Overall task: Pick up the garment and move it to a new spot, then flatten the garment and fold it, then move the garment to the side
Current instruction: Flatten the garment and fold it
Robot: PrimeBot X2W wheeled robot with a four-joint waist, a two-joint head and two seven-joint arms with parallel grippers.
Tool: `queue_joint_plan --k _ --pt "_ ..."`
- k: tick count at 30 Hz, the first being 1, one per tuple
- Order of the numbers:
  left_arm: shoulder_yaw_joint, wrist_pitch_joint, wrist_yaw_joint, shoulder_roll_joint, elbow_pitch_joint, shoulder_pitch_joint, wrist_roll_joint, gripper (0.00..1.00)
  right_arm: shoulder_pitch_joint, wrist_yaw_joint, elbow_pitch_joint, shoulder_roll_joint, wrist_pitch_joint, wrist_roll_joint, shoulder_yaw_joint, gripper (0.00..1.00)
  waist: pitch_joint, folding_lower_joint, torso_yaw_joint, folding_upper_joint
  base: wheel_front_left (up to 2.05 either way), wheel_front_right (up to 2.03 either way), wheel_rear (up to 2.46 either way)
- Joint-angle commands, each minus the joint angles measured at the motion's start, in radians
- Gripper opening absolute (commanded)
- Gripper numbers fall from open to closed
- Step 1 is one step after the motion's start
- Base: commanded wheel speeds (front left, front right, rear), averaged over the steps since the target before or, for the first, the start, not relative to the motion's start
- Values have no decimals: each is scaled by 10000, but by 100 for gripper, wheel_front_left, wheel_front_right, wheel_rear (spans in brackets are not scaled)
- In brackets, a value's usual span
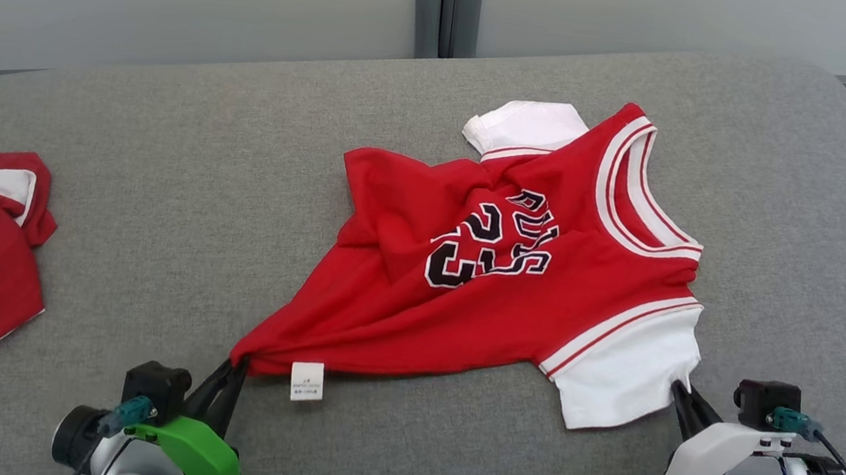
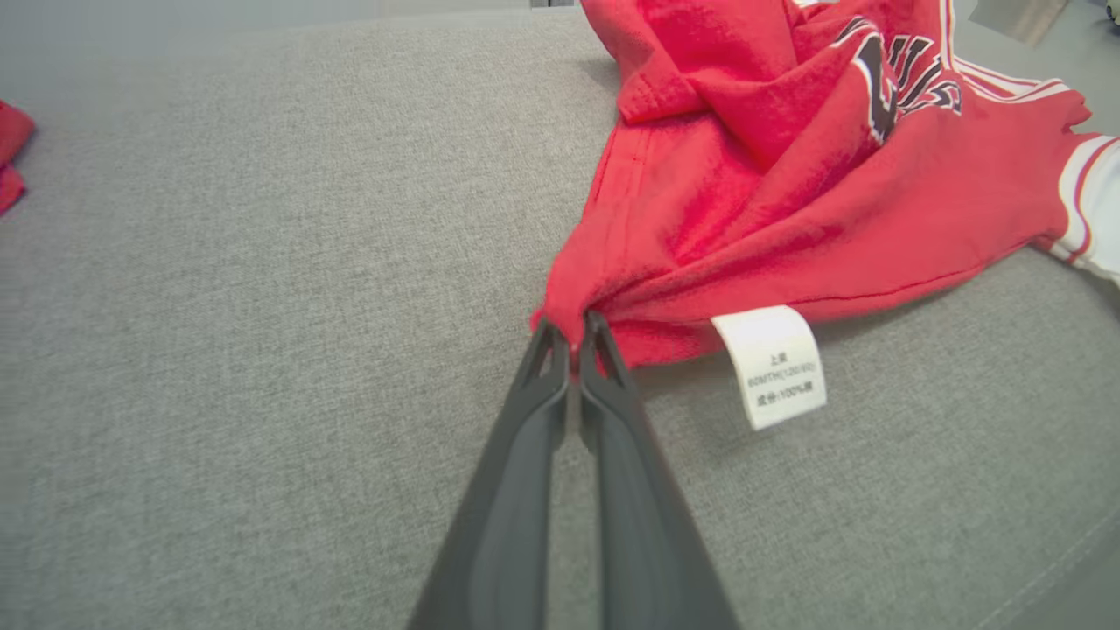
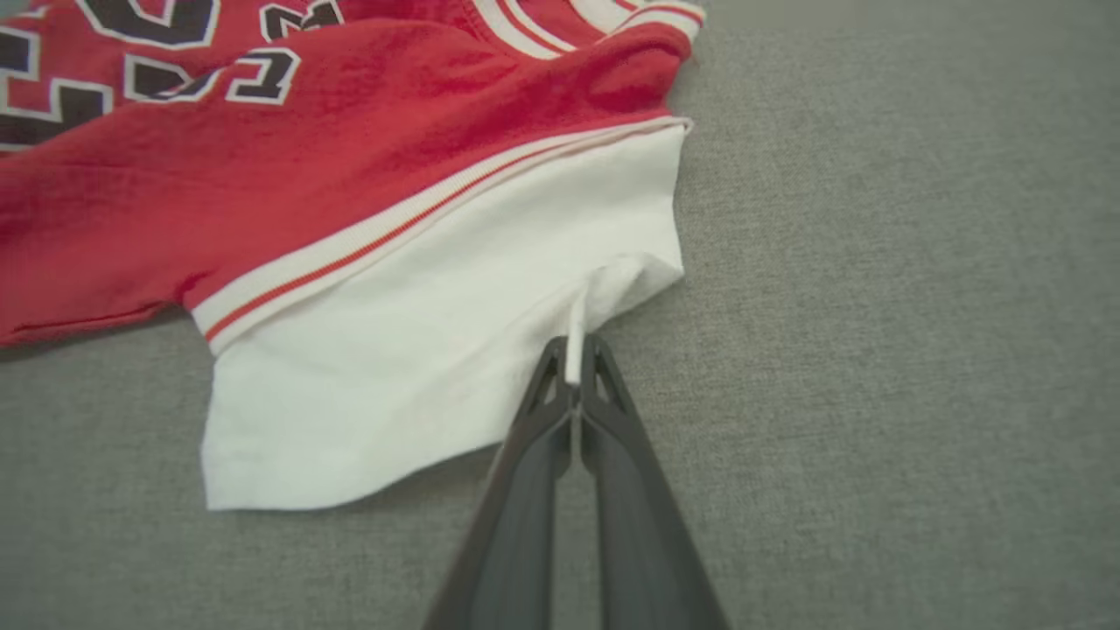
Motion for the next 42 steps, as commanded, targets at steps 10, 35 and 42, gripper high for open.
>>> queue_joint_plan --k 10,35,42 --pt "20 -12 2 775 -1197 -823 1035 0 -544 -15 -2133 -485 -68 1306 791 0 -153 -1 35 -1 0 0 0" --pt "-2792 2104 -14 3724 -1806 -9199 -1831 0 -9019 -14 -892 -859 918 4031 2869 0 3037 -1 -167 -1 0 0 0" --pt "-3450 2591 -14 3731 -701 -12077 -2910 0 -11722 -12 1278 -417 1014 4670 2479 0 3968 -1 -238 -1 0 0 0"
